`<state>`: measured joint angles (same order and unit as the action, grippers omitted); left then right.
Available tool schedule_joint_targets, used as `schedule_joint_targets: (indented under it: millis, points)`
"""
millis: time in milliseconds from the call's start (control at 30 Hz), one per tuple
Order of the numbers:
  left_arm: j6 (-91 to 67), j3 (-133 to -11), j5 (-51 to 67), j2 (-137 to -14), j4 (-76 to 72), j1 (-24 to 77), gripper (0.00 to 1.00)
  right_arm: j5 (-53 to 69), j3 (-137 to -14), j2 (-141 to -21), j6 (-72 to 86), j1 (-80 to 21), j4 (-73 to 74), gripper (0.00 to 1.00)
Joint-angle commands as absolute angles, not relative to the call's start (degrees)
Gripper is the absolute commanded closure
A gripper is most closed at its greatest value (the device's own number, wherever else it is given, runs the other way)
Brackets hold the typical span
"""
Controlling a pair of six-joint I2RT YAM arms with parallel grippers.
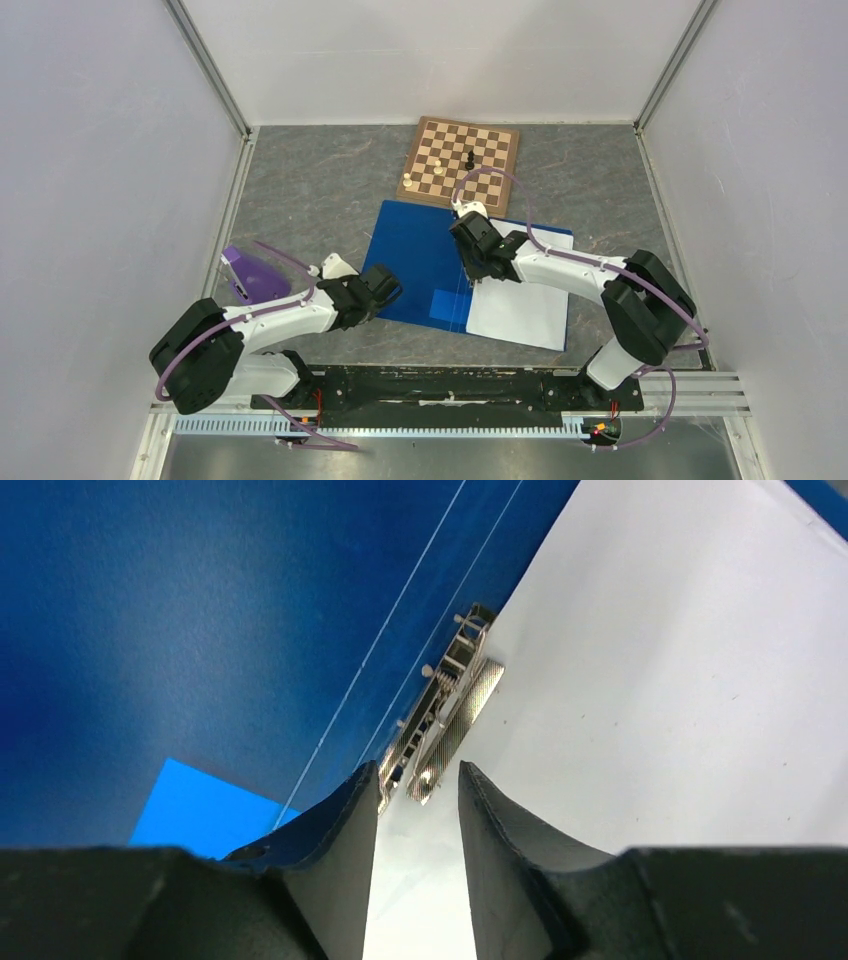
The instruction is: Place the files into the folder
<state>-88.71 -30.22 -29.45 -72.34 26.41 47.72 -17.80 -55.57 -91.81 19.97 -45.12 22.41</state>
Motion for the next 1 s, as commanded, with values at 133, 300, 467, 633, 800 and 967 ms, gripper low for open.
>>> schedule_joint_targets:
  millis: [133, 300, 467, 633, 800, 967]
  points:
    - [-84.25, -32.39, -33.0, -71.96, 37.11, 47.66, 0.98, -21.91, -59.87, -96.16, 24.58, -45.33, 21.54, 0.67]
    - [-80.91, -35.11, -33.56, -70.61, 38.45, 47.51, 0.98, -22.52, -59.0, -97.97, 24.95, -45.52, 20.63, 0.67]
    - [-74.9, -39.28, -33.1, -69.64, 39.7, 46.07, 0.87, -22.97, -57.64, -98.39, 25.13, -45.7, 18.47, 0.67]
    - [-64.09, -43.16, -29.71, -67.84, 39.08, 41.25, 0.64, -24.04, -55.29, -98.22, 24.01, -45.84, 17.12, 0.67]
    - [-51.67, -44.04, -19.44, -63.38, 33.78, 31.64, 0.47, -22.91, -52.39, -98.54, 22.42, -45.86, 14.91, 0.68]
    - [-44.28, -43.86, -12.46, -59.37, 30.21, 22.89, 0.28, -20.04, -48.53, -97.44, 21.0, -45.84, 11.79, 0.8]
